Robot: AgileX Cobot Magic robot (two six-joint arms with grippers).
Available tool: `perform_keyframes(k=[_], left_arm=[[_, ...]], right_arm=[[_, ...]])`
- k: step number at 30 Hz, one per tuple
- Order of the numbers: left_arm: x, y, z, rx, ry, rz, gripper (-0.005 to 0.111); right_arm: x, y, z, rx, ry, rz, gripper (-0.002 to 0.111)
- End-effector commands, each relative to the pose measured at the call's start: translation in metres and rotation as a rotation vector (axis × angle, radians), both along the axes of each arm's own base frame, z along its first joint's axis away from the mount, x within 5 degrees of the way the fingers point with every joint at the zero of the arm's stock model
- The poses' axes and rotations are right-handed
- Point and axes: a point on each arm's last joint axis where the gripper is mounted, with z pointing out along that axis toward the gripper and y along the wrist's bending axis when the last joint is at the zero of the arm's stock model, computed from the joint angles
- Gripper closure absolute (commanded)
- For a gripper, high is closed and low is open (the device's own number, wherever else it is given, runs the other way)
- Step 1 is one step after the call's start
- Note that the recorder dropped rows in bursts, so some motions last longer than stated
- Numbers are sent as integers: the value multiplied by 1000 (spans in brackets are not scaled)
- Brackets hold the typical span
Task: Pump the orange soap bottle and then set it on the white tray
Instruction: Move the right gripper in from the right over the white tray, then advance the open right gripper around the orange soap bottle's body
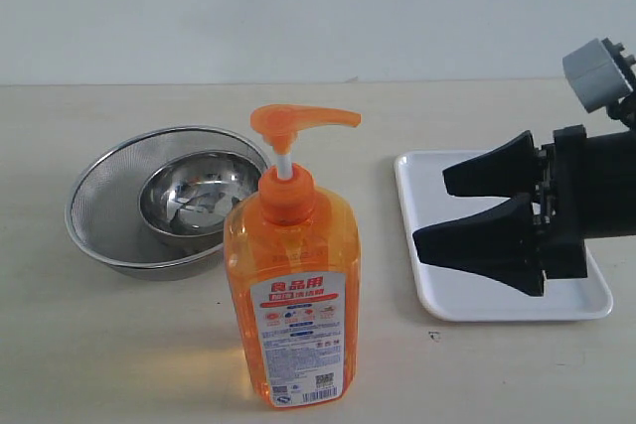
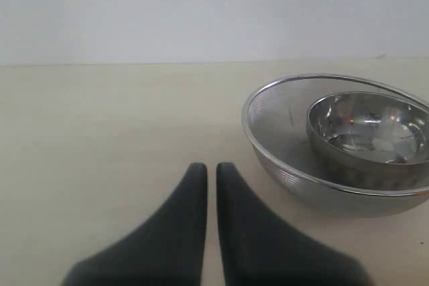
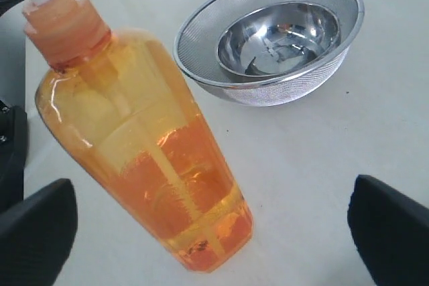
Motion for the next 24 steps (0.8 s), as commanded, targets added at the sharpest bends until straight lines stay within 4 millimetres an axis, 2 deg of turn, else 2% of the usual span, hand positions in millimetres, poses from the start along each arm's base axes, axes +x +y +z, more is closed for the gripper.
perform_keyframes(k=[1, 5, 8, 12, 17, 21, 24], left_arm=[[0, 0, -1, -8, -3, 2, 102], [0, 0, -1, -8, -3, 2, 102], [0, 0, -1, -8, -3, 2, 102], [0, 0, -1, -8, -3, 2, 102], [0, 0, -1, -8, -3, 2, 102], [0, 0, -1, -8, -3, 2, 102], [0, 0, -1, -8, -3, 2, 102]], right_arm=[[1, 0, -1, 5, 0, -3, 6], [-1, 0, -2, -28, -73, 45, 6], [-6, 2, 0, -33, -183, 149, 6], [-8, 5, 0, -27, -179, 171, 6], [-18, 31, -10, -150, -208, 287, 6], [-19, 52, -17, -254, -262, 267, 6], [-20, 57, -18, -272, -273, 264, 6]])
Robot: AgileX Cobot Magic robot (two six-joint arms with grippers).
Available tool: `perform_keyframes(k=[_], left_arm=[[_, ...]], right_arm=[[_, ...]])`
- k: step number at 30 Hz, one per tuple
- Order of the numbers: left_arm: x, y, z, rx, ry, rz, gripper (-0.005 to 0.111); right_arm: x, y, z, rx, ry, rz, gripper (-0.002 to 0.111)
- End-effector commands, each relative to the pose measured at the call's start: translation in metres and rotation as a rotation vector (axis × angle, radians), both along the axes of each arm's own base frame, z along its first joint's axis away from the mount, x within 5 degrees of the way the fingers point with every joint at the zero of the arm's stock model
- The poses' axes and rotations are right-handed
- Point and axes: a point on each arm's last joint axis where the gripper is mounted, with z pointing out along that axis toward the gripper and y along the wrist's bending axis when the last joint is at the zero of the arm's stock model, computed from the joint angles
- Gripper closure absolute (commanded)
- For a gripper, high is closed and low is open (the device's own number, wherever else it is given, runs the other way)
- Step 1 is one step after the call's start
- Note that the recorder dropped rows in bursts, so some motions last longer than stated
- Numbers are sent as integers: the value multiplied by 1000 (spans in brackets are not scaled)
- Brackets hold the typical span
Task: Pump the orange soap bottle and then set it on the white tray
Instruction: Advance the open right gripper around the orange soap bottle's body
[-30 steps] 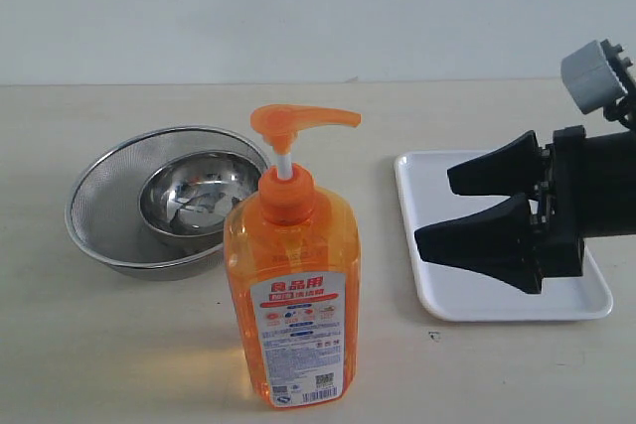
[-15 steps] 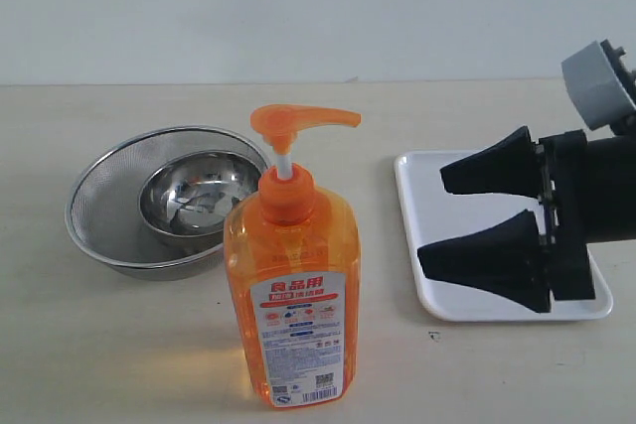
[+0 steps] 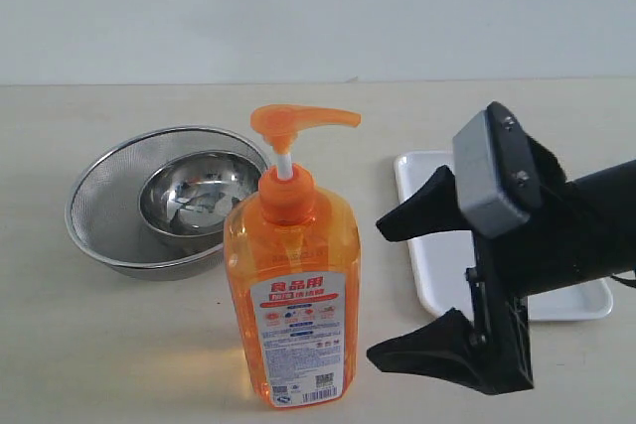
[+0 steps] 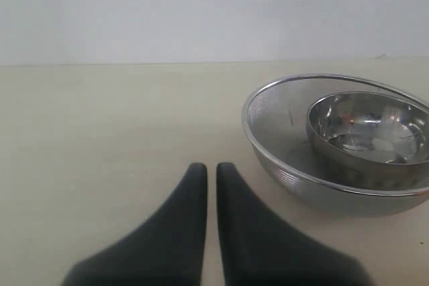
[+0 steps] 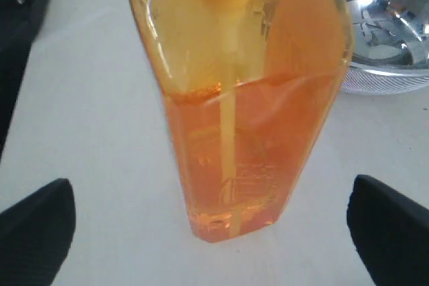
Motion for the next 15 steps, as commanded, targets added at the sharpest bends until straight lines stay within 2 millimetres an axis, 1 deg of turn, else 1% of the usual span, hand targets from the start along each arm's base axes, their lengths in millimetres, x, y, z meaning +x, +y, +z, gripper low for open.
perform_keyframes(k=[1, 6, 11, 15], left_arm=[[0, 0, -1, -8, -3, 2, 102], [0, 0, -1, -8, -3, 2, 102], [0, 0, -1, -8, -3, 2, 102], [0, 0, -1, -8, -3, 2, 102]], right_arm=[[1, 7, -4, -34, -31, -24, 6], [7, 9, -13, -36, 11, -62, 6], [13, 12, -23, -47, 52, -64, 6], [23, 16, -21, -27, 49, -81, 6]])
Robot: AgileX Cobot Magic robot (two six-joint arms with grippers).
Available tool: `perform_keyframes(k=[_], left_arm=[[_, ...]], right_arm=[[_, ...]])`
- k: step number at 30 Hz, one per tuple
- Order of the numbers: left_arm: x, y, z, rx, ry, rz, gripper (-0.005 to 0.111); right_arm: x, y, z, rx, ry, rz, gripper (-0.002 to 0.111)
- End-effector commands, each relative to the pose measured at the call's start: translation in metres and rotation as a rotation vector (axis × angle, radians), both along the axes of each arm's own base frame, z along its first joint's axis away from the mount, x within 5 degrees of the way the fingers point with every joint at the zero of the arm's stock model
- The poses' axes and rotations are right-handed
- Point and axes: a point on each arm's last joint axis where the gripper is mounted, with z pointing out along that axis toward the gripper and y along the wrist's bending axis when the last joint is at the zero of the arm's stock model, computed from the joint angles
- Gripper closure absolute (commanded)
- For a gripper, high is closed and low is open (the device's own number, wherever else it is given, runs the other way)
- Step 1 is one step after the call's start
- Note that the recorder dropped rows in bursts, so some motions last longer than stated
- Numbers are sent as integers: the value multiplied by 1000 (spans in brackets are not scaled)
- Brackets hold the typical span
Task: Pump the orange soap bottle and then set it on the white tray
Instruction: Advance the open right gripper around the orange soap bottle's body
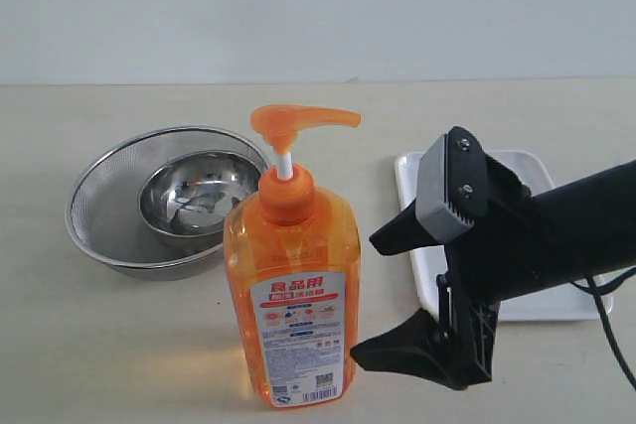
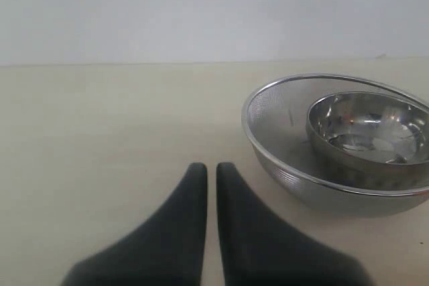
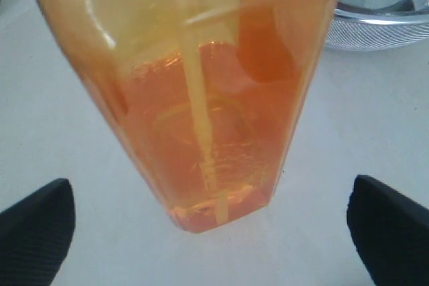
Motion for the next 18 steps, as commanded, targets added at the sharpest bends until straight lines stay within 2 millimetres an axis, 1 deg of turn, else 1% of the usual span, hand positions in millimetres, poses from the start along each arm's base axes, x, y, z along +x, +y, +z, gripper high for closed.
perform_keyframes(k=[1, 6, 9, 13, 18], left_arm=[[0, 0, -1, -8, -3, 2, 102], [0, 0, -1, -8, -3, 2, 102], [0, 0, -1, -8, -3, 2, 102], [0, 0, -1, -8, -3, 2, 102], [0, 0, -1, -8, -3, 2, 102]], right_arm=[[12, 5, 7, 29, -26, -21, 6], [20, 8, 17, 50, -61, -15, 6], [20, 9, 19, 67, -58, -17, 6], [20, 11, 14, 79, -21, 3, 6], [21, 14, 0, 85, 49, 28, 6]])
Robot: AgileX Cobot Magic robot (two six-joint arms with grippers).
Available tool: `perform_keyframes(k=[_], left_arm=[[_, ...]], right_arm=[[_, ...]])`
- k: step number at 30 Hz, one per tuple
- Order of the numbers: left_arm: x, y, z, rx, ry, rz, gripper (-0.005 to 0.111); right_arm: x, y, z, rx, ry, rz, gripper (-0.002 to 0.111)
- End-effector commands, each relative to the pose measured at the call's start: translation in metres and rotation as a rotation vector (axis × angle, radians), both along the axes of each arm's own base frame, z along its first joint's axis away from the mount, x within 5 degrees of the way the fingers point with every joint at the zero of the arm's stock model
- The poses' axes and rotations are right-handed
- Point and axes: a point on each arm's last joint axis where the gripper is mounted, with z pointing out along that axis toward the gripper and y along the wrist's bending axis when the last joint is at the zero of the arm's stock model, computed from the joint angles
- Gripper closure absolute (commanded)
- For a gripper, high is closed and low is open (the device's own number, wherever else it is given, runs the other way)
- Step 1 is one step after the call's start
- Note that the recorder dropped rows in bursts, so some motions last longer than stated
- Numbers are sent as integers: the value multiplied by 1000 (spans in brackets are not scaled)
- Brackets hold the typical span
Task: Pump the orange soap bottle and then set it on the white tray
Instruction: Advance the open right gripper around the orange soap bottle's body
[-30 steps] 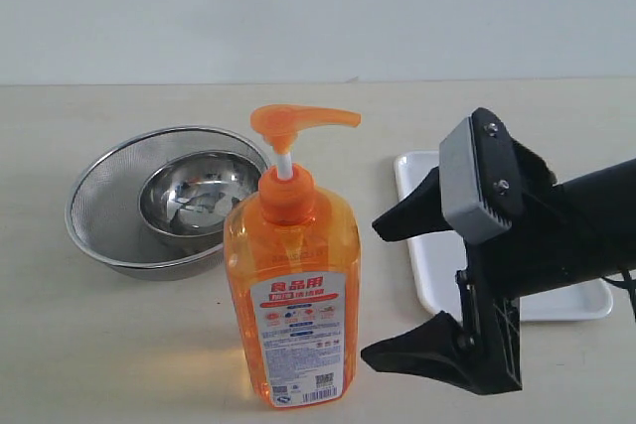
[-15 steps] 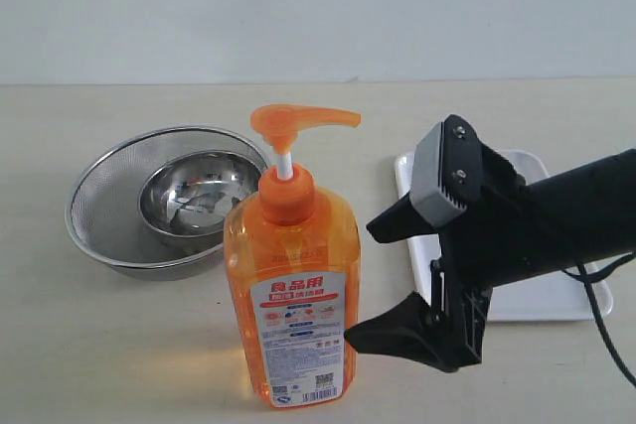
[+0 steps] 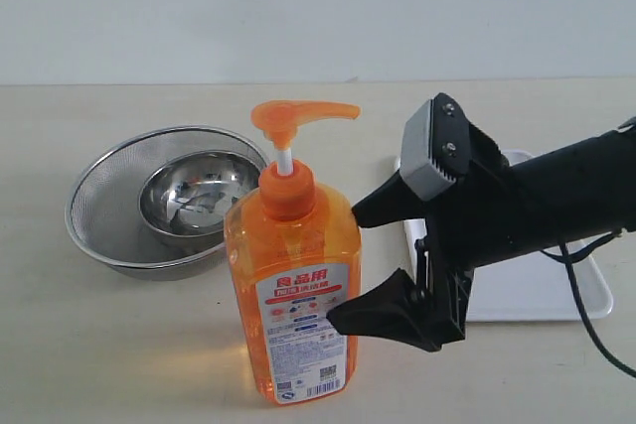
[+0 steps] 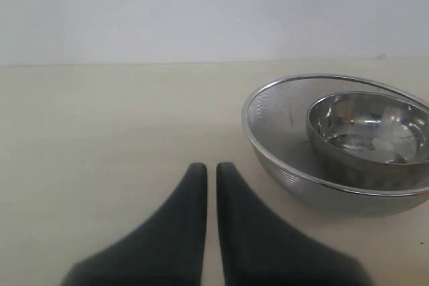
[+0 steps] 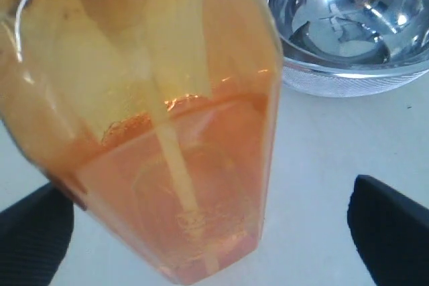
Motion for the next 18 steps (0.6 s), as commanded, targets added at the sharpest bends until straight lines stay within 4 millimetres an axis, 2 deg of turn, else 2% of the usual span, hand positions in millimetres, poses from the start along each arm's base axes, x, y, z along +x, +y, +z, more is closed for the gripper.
perform_keyframes(k=[1, 5, 11, 18], left_arm=[[0, 0, -1, -8, -3, 2, 102], [0, 0, -1, -8, -3, 2, 102], [0, 0, -1, -8, -5, 2, 102], [0, 0, -1, -8, -5, 2, 102]], right_arm=[[1, 3, -11, 10, 49, 30, 6], [7, 5, -16, -1, 57, 32, 6], [18, 14, -2, 31, 7, 78, 6], [12, 28, 2, 16, -23, 154, 6]])
